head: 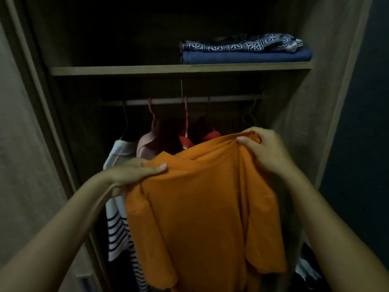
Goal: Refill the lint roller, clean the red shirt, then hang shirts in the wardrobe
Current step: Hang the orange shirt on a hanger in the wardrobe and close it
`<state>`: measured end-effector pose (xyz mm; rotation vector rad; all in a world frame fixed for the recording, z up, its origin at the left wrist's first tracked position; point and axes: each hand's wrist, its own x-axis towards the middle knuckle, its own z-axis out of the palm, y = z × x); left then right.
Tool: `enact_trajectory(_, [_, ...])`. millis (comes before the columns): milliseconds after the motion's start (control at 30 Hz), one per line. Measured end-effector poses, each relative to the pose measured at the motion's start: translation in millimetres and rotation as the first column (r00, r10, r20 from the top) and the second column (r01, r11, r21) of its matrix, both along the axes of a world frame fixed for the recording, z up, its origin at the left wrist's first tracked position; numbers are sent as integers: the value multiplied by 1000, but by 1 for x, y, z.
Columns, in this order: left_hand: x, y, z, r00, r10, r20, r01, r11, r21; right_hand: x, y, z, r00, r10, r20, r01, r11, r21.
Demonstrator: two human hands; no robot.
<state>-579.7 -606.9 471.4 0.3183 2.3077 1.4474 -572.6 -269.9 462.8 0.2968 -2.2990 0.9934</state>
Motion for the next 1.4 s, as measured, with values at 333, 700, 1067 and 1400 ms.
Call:
enact_trajectory(333, [-12,56,37,632,221,-743,-206,972,114,-24,20,4,991,-71,112,76,996,-43])
enact_trajectory(700, [-32,95,47,408,142,-902,-209,976,60,-110,32,9,729,-547,412,446,836,321])
enact_trajectory(1067, [-49,78,33,451,225,-863,-277,955,104,-187,41,10,915,-83,395,256,876,-409])
enact_trajectory(1400, [-35,58,29,424,241,-873,-285,951,123,-137,19,19,986,-152,67,164,819,-550])
